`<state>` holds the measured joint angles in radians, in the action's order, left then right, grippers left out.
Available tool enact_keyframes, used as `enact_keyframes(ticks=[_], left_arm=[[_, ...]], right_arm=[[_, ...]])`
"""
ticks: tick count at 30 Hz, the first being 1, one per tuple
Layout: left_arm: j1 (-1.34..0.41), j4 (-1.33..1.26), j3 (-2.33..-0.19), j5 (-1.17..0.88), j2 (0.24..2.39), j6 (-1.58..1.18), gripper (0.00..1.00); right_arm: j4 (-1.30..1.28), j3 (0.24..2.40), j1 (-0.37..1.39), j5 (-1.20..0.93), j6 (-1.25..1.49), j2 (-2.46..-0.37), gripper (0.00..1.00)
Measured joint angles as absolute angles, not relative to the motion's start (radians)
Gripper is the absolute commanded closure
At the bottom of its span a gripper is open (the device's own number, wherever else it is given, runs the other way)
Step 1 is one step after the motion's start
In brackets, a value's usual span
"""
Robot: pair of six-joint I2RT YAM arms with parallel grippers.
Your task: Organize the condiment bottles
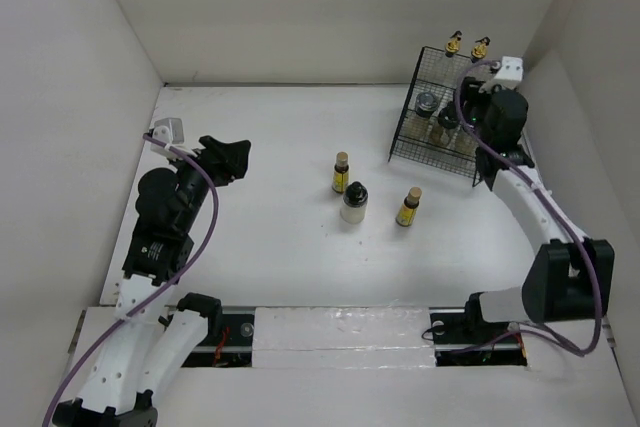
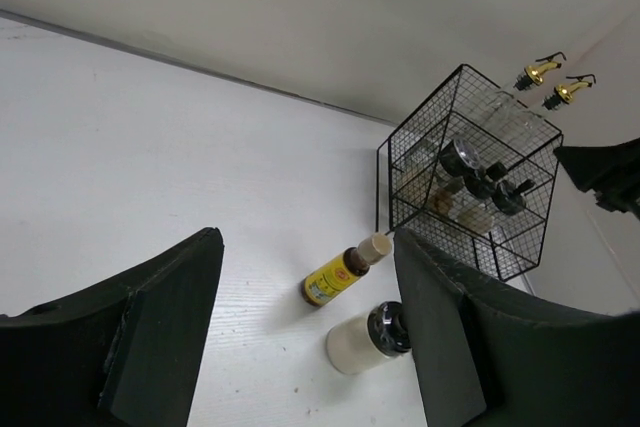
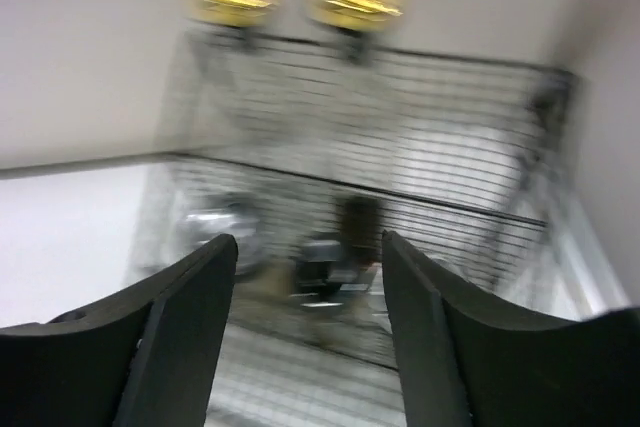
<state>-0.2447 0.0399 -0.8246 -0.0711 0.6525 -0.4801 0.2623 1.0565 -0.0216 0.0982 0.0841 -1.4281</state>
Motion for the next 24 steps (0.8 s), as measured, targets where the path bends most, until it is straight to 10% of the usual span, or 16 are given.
enact_keyframes(ticks=[1,2,4,7,11,24], left_arm=[[-0.245,0.039,-0.825,-0.072,0.653,-0.480,0.42],[-0.245,0.040,-0.825,-0.072,0.654,-0.482,0.45],[-0.245,0.039,-0.825,-0.072,0.659,-0.481,0.56],[-0.245,0.037,-0.825,-0.071,0.664,-0.480,0.65],[-0.247,0.035,-0.825,-0.071,0.677,-0.480,0.59],[-0.247,0.034,-0.825,-0.077,0.687,-0.480,0.49]], right_arm=[[0.269,1.048,0.025,0.095,0.080,-1.386,0.51],[0.287,1.034,0.077,0.086,0.074,-1.350,0.87],[0.338,0.981,0.194,0.057,0.076,-1.290,1.00],[0.419,0.868,0.398,0.019,0.087,-1.238,0.99],[0.372,0.781,0.604,-0.045,0.087,-1.237,0.39],[0.216,0.749,0.687,-0.058,0.087,-1.291,0.37]])
